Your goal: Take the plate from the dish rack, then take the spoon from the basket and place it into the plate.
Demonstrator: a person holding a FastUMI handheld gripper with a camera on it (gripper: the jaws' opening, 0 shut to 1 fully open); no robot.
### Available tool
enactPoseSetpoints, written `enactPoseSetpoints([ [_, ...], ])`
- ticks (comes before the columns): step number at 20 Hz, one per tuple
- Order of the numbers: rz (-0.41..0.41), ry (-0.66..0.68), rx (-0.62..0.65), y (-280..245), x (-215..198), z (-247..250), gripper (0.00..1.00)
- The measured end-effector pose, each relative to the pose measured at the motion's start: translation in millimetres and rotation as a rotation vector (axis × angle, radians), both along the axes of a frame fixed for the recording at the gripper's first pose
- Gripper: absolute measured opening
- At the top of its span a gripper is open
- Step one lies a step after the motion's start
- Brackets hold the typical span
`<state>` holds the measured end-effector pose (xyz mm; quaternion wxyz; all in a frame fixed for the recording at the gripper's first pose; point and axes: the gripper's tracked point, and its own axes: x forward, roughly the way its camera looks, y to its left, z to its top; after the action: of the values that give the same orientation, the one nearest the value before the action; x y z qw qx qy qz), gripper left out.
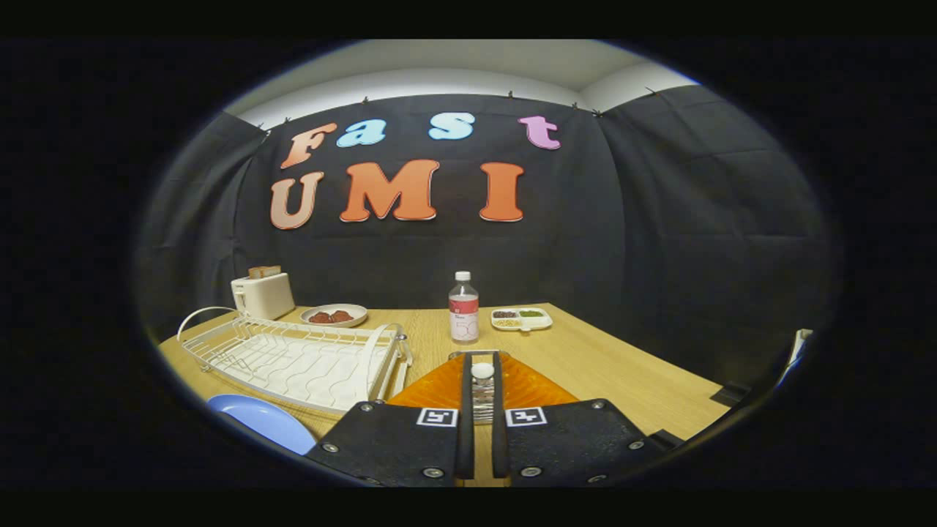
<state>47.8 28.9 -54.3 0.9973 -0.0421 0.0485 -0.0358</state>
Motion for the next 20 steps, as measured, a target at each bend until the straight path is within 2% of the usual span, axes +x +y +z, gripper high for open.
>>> enactPoseSetpoints([
  [4,0.017,-0.033,-0.002,9.3,-21.4,30.9,0.09],
  [8,0.070,-0.059,0.025,29.8,-52.4,57.5,0.09],
  [14,0.202,-0.081,0.059,84.5,-103.5,77.5,0.09],
  [20,0.335,-0.072,0.084,145.2,-143.4,64.2,0.09],
])
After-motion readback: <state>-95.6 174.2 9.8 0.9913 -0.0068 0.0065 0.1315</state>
